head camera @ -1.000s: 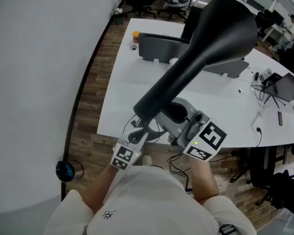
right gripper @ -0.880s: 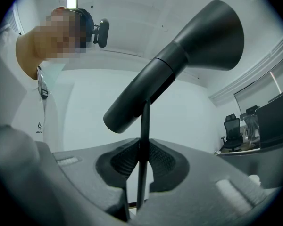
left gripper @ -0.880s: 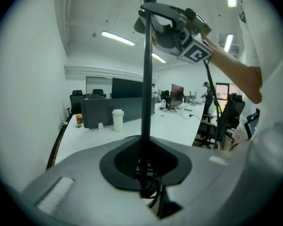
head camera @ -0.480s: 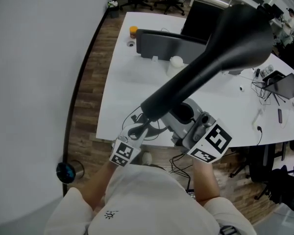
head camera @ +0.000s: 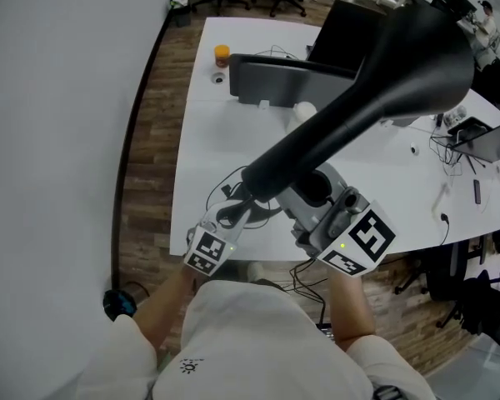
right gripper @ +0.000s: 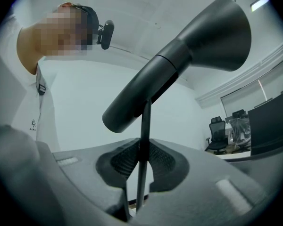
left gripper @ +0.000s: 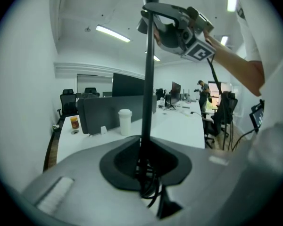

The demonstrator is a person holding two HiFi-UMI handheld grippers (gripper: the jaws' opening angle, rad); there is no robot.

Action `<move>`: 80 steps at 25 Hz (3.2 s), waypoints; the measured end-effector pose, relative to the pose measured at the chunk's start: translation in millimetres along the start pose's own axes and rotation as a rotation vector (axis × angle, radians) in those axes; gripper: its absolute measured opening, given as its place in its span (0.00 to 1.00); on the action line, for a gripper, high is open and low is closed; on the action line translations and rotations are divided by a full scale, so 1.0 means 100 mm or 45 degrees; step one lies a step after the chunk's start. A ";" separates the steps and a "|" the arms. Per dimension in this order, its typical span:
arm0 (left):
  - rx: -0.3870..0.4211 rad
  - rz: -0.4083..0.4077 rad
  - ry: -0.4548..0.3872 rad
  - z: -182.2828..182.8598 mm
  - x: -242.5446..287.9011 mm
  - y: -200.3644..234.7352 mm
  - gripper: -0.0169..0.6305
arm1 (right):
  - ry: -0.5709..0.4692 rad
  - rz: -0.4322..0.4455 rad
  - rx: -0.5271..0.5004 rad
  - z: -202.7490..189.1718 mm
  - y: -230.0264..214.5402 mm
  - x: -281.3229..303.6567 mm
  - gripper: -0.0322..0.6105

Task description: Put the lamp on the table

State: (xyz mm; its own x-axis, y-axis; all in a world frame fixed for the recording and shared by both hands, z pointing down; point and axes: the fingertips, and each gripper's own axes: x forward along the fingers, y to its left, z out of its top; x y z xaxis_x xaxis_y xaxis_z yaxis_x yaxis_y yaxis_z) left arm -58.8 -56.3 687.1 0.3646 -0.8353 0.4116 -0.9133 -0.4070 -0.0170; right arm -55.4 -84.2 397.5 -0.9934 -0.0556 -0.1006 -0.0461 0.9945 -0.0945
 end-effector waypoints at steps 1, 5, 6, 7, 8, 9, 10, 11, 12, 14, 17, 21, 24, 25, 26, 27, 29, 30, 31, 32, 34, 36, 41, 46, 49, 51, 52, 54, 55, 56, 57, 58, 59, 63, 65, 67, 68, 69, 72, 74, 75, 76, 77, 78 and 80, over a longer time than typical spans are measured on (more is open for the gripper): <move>0.006 -0.010 -0.001 0.00 0.04 0.07 0.10 | 0.003 -0.010 -0.005 -0.01 -0.05 0.04 0.12; 0.027 -0.055 -0.009 -0.01 0.15 0.38 0.10 | 0.024 -0.053 -0.030 -0.07 -0.21 0.29 0.12; 0.033 -0.064 -0.013 -0.01 0.17 0.47 0.10 | 0.027 -0.064 -0.035 -0.08 -0.25 0.36 0.12; 0.039 -0.074 -0.018 -0.01 0.20 0.56 0.10 | 0.032 -0.077 -0.041 -0.09 -0.30 0.43 0.12; 0.044 -0.088 -0.023 -0.01 0.25 0.64 0.10 | 0.040 -0.092 -0.048 -0.10 -0.35 0.49 0.12; 0.048 -0.105 -0.026 -0.01 0.29 0.72 0.10 | 0.048 -0.108 -0.054 -0.12 -0.41 0.55 0.12; 0.052 -0.123 -0.027 -0.02 0.34 0.79 0.10 | 0.054 -0.123 -0.058 -0.15 -0.46 0.61 0.12; 0.058 -0.139 -0.026 -0.04 0.39 0.86 0.10 | 0.060 -0.138 -0.060 -0.18 -0.51 0.65 0.12; 0.063 -0.152 -0.024 -0.05 0.44 0.92 0.10 | 0.067 -0.153 -0.061 -0.21 -0.57 0.69 0.12; 0.067 -0.171 -0.022 -0.07 0.55 1.04 0.10 | 0.078 -0.190 -0.062 -0.27 -0.68 0.74 0.12; 0.066 -0.199 -0.019 -0.12 0.70 1.21 0.10 | 0.097 -0.244 -0.060 -0.37 -0.86 0.83 0.12; 0.093 -0.240 0.001 -0.21 0.86 1.45 0.10 | 0.129 -0.300 -0.063 -0.52 -1.07 0.97 0.12; 0.092 -0.257 0.008 -0.26 0.99 1.59 0.11 | 0.144 -0.332 -0.059 -0.61 -1.22 1.03 0.12; 0.093 -0.262 0.010 -0.27 1.03 1.63 0.11 | 0.147 -0.341 -0.058 -0.63 -1.27 1.04 0.12; 0.095 -0.268 0.014 -0.28 1.08 1.67 0.11 | 0.151 -0.350 -0.058 -0.66 -1.32 1.06 0.12; 0.094 -0.275 0.018 -0.30 1.12 1.71 0.11 | 0.154 -0.360 -0.059 -0.69 -1.37 1.08 0.12; 0.089 -0.288 0.025 -0.33 1.21 1.80 0.11 | 0.158 -0.376 -0.065 -0.75 -1.46 1.12 0.12; 0.084 -0.292 0.028 -0.35 1.26 1.85 0.11 | 0.160 -0.380 -0.068 -0.78 -1.50 1.15 0.12; 0.078 -0.294 0.031 -0.37 1.30 1.89 0.11 | 0.162 -0.383 -0.071 -0.81 -1.54 1.17 0.12; 0.074 -0.297 0.035 -0.38 1.34 1.93 0.11 | 0.165 -0.386 -0.073 -0.84 -1.58 1.19 0.12; 0.074 -0.306 0.045 -0.41 1.42 1.99 0.11 | 0.172 -0.396 -0.074 -0.89 -1.65 1.23 0.12; 0.075 -0.316 0.053 -0.44 1.48 2.05 0.11 | 0.178 -0.409 -0.072 -0.93 -1.73 1.27 0.12; 0.073 -0.331 0.065 -0.49 1.58 2.18 0.11 | 0.187 -0.425 -0.074 -1.02 -1.84 1.36 0.12; 0.073 -0.347 0.075 -0.54 1.69 2.29 0.11 | 0.198 -0.439 -0.077 -1.10 -1.95 1.43 0.12; 0.061 -0.343 0.072 -0.55 1.73 2.37 0.12 | 0.204 -0.447 -0.077 -1.13 -2.01 1.46 0.12; 0.061 -0.351 0.071 -0.54 1.77 2.39 0.12 | 0.203 -0.453 -0.078 -1.14 -2.05 1.48 0.12; 0.062 -0.355 0.073 -0.54 1.77 2.41 0.12 | 0.203 -0.455 -0.079 -1.14 -2.06 1.49 0.12; 0.059 -0.359 0.077 -0.55 1.79 2.45 0.12 | 0.202 -0.456 -0.081 -1.14 -2.08 1.53 0.12; 0.058 -0.360 0.078 -0.55 1.80 2.46 0.12 | 0.202 -0.454 -0.084 -1.15 -2.09 1.55 0.12; 0.059 -0.361 0.077 -0.55 1.82 2.48 0.12 | 0.203 -0.452 -0.088 -1.15 -2.09 1.56 0.12; 0.061 -0.362 0.077 -0.55 1.83 2.50 0.12 | 0.204 -0.450 -0.091 -1.15 -2.09 1.57 0.12; 0.064 -0.362 0.077 -0.54 1.84 2.51 0.12 | 0.205 -0.447 -0.094 -1.16 -2.09 1.58 0.12; 0.067 -0.361 0.078 -0.54 1.86 2.52 0.12 | 0.205 -0.445 -0.096 -1.16 -2.10 1.60 0.12; 0.066 -0.360 0.087 -0.56 1.88 2.55 0.12 | 0.210 -0.438 -0.103 -1.19 -2.11 1.66 0.12; 0.069 -0.358 0.092 -0.58 1.89 2.57 0.12 | 0.215 -0.433 -0.110 -1.20 -2.11 1.69 0.12; 0.071 -0.356 0.096 -0.59 1.89 2.58 0.12 | 0.218 -0.429 -0.111 -1.21 -2.11 1.72 0.12; 0.071 -0.356 0.096 -0.59 1.90 2.59 0.12 | 0.219 -0.427 -0.111 -1.22 -2.11 1.73 0.12; 0.070 -0.355 0.097 -0.59 1.91 2.59 0.12 | 0.221 -0.426 -0.112 -1.22 -2.10 1.75 0.12; 0.062 -0.350 0.098 -0.62 1.92 2.62 0.12 | 0.228 -0.415 -0.116 -1.25 -2.10 1.79 0.12; 0.060 -0.346 0.100 -0.63 1.92 2.63 0.12 | 0.234 -0.411 -0.118 -1.27 -2.09 1.82 0.12; 0.059 -0.343 0.102 -0.63 1.93 2.64 0.12 | 0.238 -0.410 -0.120 -1.28 -2.09 1.83 0.12; 0.058 -0.340 0.103 -0.64 1.93 2.64 0.12 | 0.241 -0.408 -0.123 -1.28 -2.08 1.85 0.12; 0.056 -0.336 0.105 -0.64 1.93 2.65 0.12 | 0.244 -0.403 -0.126 -1.29 -2.07 1.87 0.12; 0.054 -0.333 0.107 -0.65 1.92 2.65 0.12 | 0.245 -0.398 -0.127 -1.29 -2.07 1.88 0.12; 0.050 -0.328 0.111 -0.66 1.92 2.65 0.12 | 0.242 -0.392 -0.121 -1.30 -2.06 1.90 0.12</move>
State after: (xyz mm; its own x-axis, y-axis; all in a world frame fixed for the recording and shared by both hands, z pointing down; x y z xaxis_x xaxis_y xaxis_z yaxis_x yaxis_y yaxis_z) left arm -243.1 -300.5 821.8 0.5655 -0.6679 0.4839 -0.7839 -0.6176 0.0637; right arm -248.1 -287.5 526.9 -0.9327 -0.3450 0.1048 -0.3467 0.9380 0.0015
